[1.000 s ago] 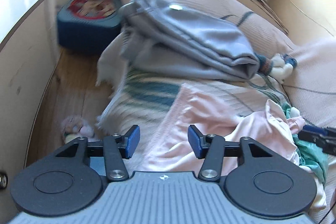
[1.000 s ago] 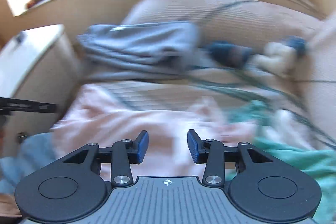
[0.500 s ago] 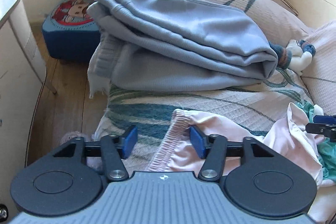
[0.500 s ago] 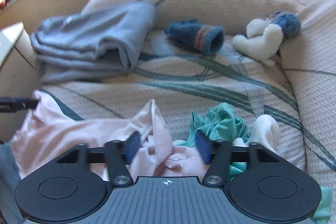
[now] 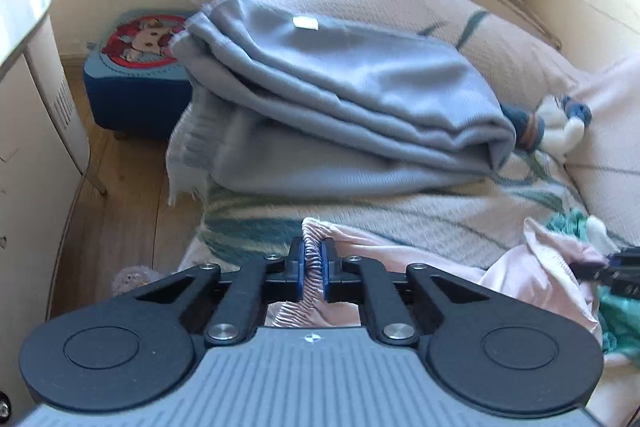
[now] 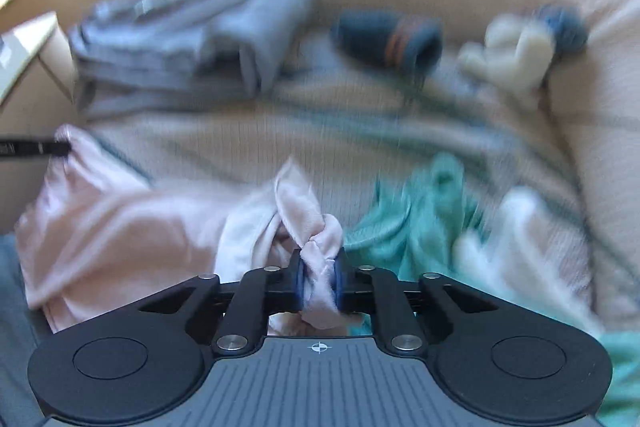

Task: Fold clothes

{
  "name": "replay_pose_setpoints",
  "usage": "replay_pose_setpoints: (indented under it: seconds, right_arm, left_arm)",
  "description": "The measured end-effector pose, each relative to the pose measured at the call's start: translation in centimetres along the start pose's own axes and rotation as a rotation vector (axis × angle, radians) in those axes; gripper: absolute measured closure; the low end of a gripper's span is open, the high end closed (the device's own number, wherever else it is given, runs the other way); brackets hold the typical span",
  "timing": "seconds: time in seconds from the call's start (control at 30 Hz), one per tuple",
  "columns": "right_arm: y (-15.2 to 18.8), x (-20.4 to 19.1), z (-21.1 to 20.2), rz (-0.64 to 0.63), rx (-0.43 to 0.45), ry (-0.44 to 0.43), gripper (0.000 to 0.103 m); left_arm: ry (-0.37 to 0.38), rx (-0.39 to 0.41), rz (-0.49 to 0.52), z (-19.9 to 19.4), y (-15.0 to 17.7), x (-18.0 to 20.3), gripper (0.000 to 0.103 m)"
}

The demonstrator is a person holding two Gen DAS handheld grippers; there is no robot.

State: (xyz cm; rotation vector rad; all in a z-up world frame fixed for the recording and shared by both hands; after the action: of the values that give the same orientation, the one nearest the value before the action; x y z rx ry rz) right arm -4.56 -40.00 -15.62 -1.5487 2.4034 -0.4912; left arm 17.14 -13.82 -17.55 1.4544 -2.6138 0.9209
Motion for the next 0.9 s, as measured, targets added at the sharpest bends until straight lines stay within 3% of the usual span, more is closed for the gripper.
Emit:
replay_pose_setpoints:
  seconds: [0.2, 0.43, 0.57, 0.63, 0.73, 0.8, 0.9]
  right_arm:
    - [-5.9, -0.8, -2.0, -0.033, 0.149, 0.017, 0.090]
    - [-8.5, -0.8, 3.3, -0.014, 0.111, 0.038, 0.082]
    - [-8.2, 0.2, 1.2, 0.025, 0.155, 0.041, 0.070]
    - [-7.6, 0.1, -1.0, 0.031, 0.192, 0.041, 0.059]
    - [-5.4, -1.2, -3.3, 0.005, 0.188, -0.005, 0.059]
    - [-3.7, -2.4, -4.3, -0.020, 0.169, -0.040, 0.059]
    - [-1.2, -3.7, -3.0, 0.016, 0.119, -0.104, 0.059]
  left_arm:
    - [-0.062, 0.111, -0.005, -2.6, -3.5, -1.2, 0.095]
    - [-0.138, 0.016, -0.042, 1.1, -2.6, -3.5, 0.087]
    - [-0.178, 0.053, -0.036, -0.5, -2.5, -4.6, 0.074]
    - [-0.205, 0.068, -0.029, -1.4, -2.6, -5.0, 0.070]
    - [-0.185, 0.084, -0.027, -2.9, -2.4, -4.6, 0.068]
    - [-0.166, 0.092, -0.006, -3.6, -2.0, -3.7, 0.062]
    - [-0.151, 0.089, 0.052, -4.1, -1.1, -1.6, 0.058]
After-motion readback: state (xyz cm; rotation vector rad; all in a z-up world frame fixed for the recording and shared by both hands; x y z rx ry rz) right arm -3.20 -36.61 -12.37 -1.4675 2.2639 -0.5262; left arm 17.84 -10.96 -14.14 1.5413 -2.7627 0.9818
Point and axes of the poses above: each gripper's, at about its wrist camera, not at the fingertips, and z roughly the way its jaws point, x to its right, y to its underside, the point moved 9 cm from there along z, roughly the way its jaws point, and after that the axes turned 4 degrees about -x, right-handed, at the moved point
